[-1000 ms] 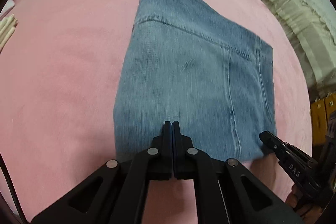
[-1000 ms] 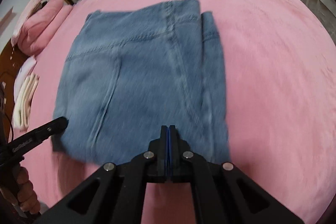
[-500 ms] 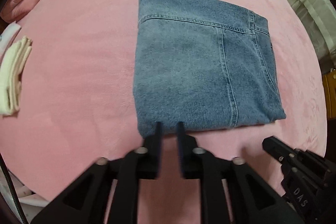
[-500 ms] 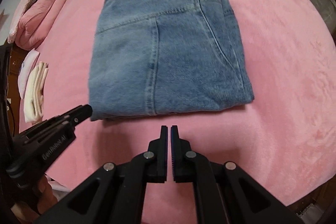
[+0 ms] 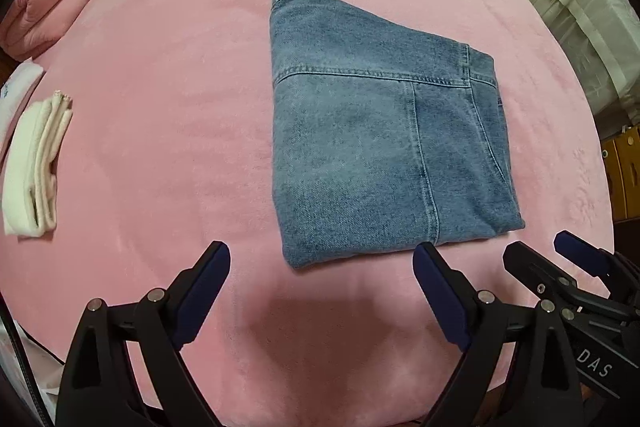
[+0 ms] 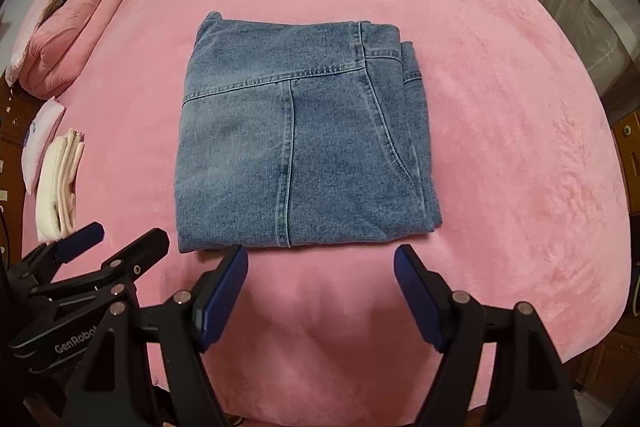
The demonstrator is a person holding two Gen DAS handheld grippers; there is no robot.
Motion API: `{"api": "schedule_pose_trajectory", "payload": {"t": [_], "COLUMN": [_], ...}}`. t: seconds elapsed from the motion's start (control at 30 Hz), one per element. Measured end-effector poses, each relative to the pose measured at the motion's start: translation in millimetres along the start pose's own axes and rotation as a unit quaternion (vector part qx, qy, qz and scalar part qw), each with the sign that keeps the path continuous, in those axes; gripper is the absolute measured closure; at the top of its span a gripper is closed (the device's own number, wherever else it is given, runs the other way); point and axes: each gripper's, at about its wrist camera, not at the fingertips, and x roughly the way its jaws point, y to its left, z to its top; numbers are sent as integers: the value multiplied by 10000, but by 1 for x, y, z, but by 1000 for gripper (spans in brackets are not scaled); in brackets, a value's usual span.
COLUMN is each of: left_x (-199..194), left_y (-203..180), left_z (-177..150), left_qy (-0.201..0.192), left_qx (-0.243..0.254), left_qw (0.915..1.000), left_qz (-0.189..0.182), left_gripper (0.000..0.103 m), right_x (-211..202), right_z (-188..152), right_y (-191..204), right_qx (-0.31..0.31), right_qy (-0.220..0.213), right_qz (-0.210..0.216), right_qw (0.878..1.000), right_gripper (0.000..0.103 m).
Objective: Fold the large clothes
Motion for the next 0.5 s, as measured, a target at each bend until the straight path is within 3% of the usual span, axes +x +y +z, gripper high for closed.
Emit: {"api": "schedule_pose_trajectory", "payload": {"t": [0.5], "left_x": [-2], "left_y": [10], "left_z": [4], "left_qy": [73], "left_qx": [-216], "left_qw": [9997], "left_qz": [-107], "left_gripper": [11], "right_x": [-3], "right_z": [1], "right_y": [6], "right_qx": [24], "right_qy": [125], "right_qz": [182], "right_qw": [9998], "right_gripper": [27]}}
